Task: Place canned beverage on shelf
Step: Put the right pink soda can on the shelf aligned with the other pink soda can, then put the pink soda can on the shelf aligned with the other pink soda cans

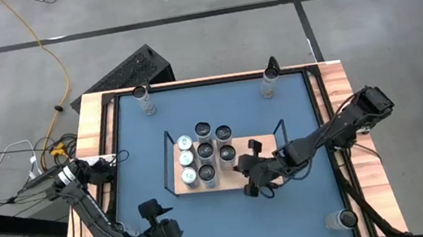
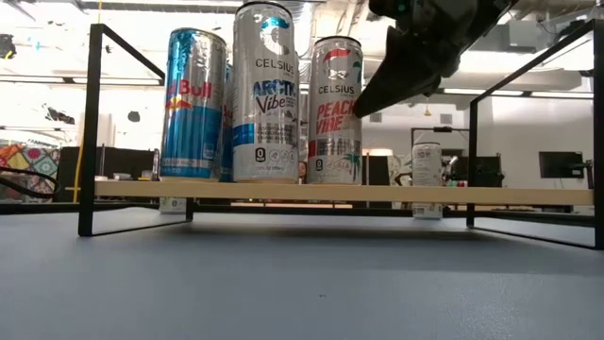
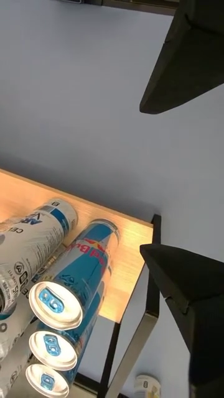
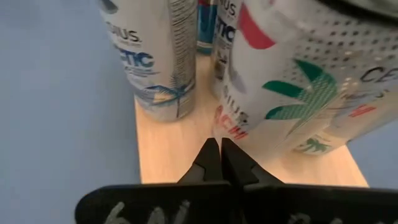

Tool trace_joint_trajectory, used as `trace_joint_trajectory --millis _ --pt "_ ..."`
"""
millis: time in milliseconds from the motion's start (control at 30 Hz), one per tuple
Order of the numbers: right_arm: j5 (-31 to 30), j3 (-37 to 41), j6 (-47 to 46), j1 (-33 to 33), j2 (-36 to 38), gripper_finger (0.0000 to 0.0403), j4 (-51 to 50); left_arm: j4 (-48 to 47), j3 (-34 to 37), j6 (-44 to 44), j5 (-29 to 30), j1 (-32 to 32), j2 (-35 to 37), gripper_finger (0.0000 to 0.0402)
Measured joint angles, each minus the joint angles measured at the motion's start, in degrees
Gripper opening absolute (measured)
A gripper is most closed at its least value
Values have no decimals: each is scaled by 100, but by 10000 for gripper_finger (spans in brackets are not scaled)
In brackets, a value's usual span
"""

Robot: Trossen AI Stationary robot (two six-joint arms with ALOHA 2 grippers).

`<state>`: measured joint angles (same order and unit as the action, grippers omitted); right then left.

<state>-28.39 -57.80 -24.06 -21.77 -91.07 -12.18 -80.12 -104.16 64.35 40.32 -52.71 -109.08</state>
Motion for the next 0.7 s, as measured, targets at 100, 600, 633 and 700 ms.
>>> trace_joint_trajectory --millis 100,600,633,700 --pt "-1 0 20 110 0 0 -9 2 0 3 0 0 0 346" --pt "115 -11 49 156 0 0 46 2 0 73 -44 0 0 346" --pt "119 -53 50 101 0 0 -18 2 0 88 -44 -1 0 346" --pt "142 -219 53 -40 39 0 -211 4 0 138 -1 -7 0 346"
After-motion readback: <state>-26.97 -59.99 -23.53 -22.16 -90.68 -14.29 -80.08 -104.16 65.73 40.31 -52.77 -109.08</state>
